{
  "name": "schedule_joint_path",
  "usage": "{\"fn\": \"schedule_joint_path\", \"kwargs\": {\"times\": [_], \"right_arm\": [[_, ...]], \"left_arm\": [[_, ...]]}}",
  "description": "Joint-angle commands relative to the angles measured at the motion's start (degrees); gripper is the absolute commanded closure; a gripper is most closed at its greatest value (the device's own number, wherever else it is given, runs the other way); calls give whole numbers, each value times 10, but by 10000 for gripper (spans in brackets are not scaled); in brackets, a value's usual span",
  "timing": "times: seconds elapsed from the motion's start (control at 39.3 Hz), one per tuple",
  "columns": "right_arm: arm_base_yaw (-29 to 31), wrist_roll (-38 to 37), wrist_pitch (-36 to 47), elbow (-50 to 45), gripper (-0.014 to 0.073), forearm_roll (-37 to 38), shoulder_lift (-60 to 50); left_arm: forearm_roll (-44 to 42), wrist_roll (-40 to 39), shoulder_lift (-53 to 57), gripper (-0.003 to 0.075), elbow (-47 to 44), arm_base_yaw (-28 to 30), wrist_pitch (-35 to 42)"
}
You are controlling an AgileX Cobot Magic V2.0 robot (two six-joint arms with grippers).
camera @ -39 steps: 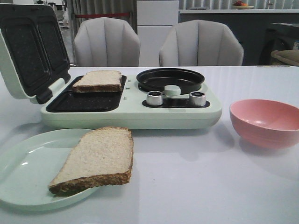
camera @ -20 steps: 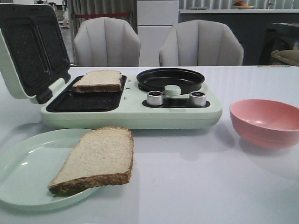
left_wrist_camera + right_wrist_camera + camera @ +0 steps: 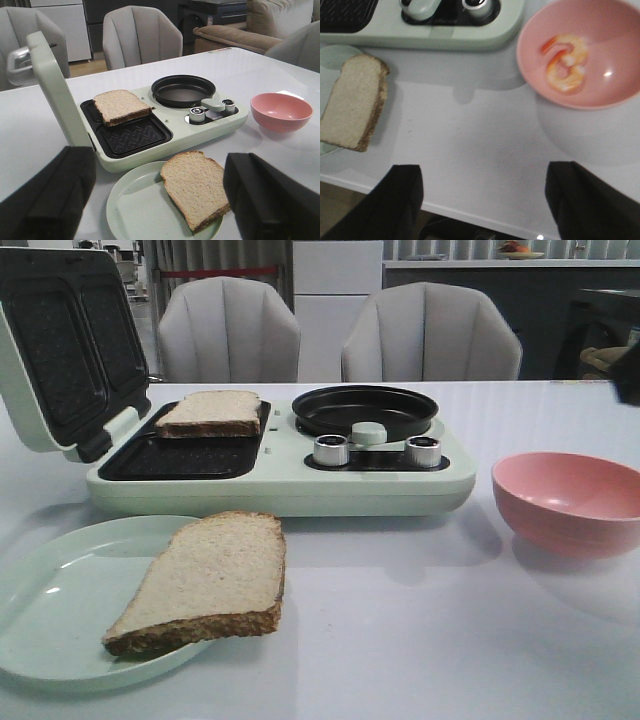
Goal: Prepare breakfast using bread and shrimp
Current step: 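Reach the right gripper to the second bread slice on the plate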
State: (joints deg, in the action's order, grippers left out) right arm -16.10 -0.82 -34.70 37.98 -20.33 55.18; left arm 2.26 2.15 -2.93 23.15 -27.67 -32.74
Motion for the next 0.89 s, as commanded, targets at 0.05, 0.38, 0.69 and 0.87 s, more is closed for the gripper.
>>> {"fn": "schedule_joint_path", "kwargs": {"times": [0.05,0.38,0.69,0.87], "right_arm": [[-30,30,27,49,-11,-89,98],[-64,194,28,129,-11,-310,293],[-65,479,-11,145,-11,-640,415],[-83,582,-22,146,-11,-755,469]], "left_arm": [[8,-3,-9,139,15,-4,48],[8,-3,-9,139,15,-4,48],[8,-3,-9,139,15,-4,48],[8,-3,-9,139,15,-4,48]]}}
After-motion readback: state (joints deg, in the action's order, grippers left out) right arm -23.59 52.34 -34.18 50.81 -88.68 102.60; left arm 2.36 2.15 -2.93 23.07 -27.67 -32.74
